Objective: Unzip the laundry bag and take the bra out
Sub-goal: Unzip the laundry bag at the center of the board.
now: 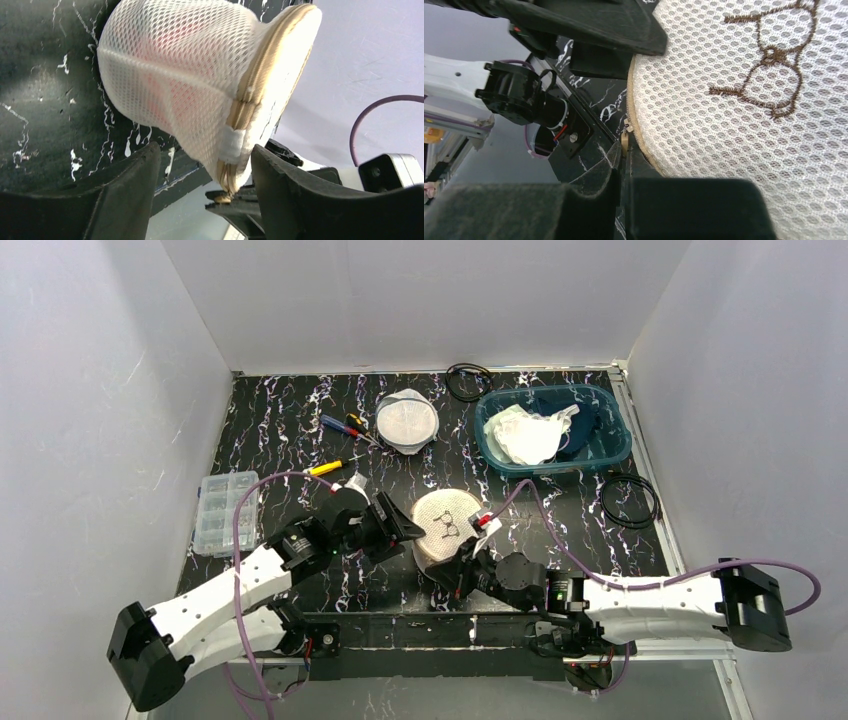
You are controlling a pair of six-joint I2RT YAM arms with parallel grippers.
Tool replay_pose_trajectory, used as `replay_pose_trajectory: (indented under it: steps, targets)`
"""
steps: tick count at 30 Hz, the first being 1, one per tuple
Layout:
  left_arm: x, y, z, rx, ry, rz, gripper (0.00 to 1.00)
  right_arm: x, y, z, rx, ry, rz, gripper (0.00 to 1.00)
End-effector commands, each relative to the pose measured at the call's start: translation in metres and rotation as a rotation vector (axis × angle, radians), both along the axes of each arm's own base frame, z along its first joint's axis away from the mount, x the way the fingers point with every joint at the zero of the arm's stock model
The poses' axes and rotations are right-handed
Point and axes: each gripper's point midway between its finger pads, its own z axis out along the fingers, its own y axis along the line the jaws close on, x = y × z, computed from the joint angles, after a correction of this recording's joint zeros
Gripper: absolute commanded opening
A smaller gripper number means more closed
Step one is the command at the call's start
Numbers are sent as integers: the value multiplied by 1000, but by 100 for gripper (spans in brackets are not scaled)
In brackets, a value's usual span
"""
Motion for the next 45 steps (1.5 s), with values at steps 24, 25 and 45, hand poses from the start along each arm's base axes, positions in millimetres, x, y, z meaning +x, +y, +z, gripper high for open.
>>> replay_pose_trajectory:
  steps: [24, 25, 45]
  targets:
    - [33, 1, 32, 114, -243, -28, 0, 18, -62, 17, -79, -37, -155, 1]
    - [33, 2, 35, 120, -253, -38, 0, 19, -66, 18, -87, -45, -163, 1]
    - [41, 8, 19, 192, -263, -381, 0, -4, -9, 16, -110, -101, 63, 1]
